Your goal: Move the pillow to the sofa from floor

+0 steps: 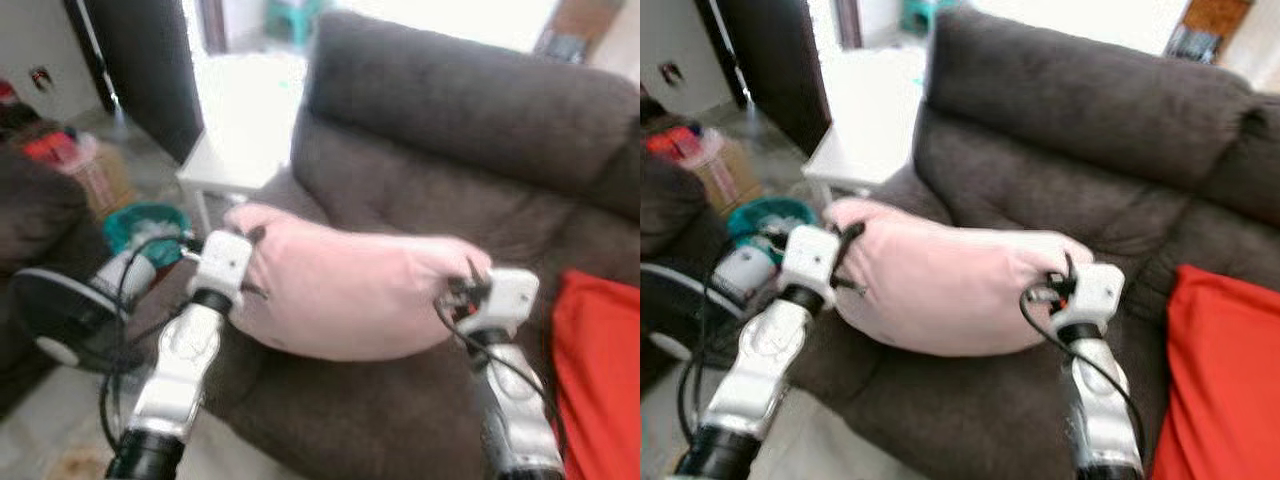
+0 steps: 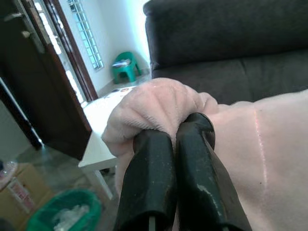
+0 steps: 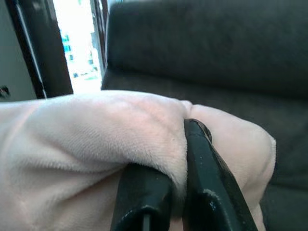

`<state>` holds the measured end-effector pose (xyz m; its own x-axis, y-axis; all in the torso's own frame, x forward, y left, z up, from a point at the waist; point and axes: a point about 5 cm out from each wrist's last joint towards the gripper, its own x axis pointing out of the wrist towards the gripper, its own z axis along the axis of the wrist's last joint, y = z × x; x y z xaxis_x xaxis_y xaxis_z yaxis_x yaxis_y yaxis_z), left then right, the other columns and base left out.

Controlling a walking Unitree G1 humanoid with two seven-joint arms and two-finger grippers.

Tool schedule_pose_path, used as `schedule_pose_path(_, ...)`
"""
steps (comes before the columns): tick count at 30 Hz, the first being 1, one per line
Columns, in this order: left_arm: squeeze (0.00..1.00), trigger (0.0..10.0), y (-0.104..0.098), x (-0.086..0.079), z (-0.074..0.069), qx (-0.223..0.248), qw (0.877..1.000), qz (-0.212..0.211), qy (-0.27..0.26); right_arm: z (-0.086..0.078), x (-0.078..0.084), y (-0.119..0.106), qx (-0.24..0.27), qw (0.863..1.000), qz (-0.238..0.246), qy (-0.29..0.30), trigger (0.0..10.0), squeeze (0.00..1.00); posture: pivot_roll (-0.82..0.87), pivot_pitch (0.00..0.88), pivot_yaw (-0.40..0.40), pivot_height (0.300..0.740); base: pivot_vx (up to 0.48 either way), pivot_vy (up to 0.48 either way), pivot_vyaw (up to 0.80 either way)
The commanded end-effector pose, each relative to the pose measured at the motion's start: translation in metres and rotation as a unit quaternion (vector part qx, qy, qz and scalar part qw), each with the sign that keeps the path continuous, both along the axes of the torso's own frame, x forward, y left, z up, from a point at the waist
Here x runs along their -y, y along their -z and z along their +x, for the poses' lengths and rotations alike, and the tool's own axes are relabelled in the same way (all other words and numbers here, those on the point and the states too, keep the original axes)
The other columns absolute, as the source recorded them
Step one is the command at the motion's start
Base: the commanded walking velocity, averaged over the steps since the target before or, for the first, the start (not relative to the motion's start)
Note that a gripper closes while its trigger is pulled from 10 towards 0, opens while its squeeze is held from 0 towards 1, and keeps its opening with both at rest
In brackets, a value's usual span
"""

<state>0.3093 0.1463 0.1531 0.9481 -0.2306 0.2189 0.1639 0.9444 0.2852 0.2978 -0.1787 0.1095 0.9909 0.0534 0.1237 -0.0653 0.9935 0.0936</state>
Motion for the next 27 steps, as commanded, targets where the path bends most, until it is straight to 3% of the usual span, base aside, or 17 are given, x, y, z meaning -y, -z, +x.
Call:
schedule_pose_path(1,0.0,10.0,-0.011,0.009,0.0,0.016,1.0,-0.019,0.017,-0.007,0.013,0.008,-0.015,1.0,0.001,0.021,10.0,0.0,0.13,0.063,-0.061,0.74,0.0,0.0,0.0)
schedule_pose_path(5,0.0,10.0,-0.003,0.013,-0.001,-0.021,0.997,-0.051,0.049,-0.001,0.016,0.004,-0.014,1.0,0.0,0.025,10.0,0.0,0.13,0.061,-0.061,0.74,0.0,0.0,0.0)
schedule_pose_path(10,0.0,10.0,-0.003,0.017,-0.005,-0.07,0.986,-0.09,0.123,0.015,0.015,-0.01,-0.002,1.0,-0.011,0.017,10.0,0.0,0.14,0.049,-0.062,0.74,0.0,0.0,0.0)
schedule_pose_path(13,0.0,10.0,-0.002,0.02,-0.008,-0.09,0.979,-0.08,0.162,0.019,0.012,-0.011,-0.002,1.0,-0.021,0.001,10.0,0.0,0.14,0.038,-0.065,0.74,0.0,0.0,0.0)
schedule_pose_path(14,0.0,10.0,0.001,0.022,-0.013,-0.113,0.972,-0.068,0.193,0.022,0.01,-0.011,-0.005,1.0,-0.021,-0.012,10.0,0.0,0.15,0.03,-0.066,0.74,0.0,0.0,0.0)
schedule_pose_path(18,0.0,10.0,0.005,0.023,-0.02,-0.139,0.962,-0.057,0.227,0.025,0.005,-0.014,-0.003,0.999,-0.025,-0.04,10.0,0.0,0.14,0.028,-0.068,0.74,0.0,0.0,0.0)
schedule_pose_path(20,0.0,10.0,0.009,0.019,-0.025,-0.17,0.952,-0.038,0.251,0.026,-0.008,-0.02,0.01,0.993,-0.033,-0.111,10.0,0.0,0.15,0.027,-0.072,0.74,0.0,0.0,0.0)
schedule_pose_path(22,0.0,10.0,0.012,0.018,-0.026,-0.179,0.95,-0.034,0.254,0.024,-0.017,-0.023,0.018,0.987,-0.04,-0.155,10.0,0.0,0.14,0.029,-0.073,0.74,0.0,0.0,0.0)
schedule_pose_path(27,0.0,10.0,0.021,0.016,-0.029,-0.198,0.946,-0.038,0.253,0.025,-0.026,-0.025,0.023,0.979,-0.038,-0.198,10.0,0.0,0.14,0.04,-0.081,0.74,0.0,0.0,0.0)
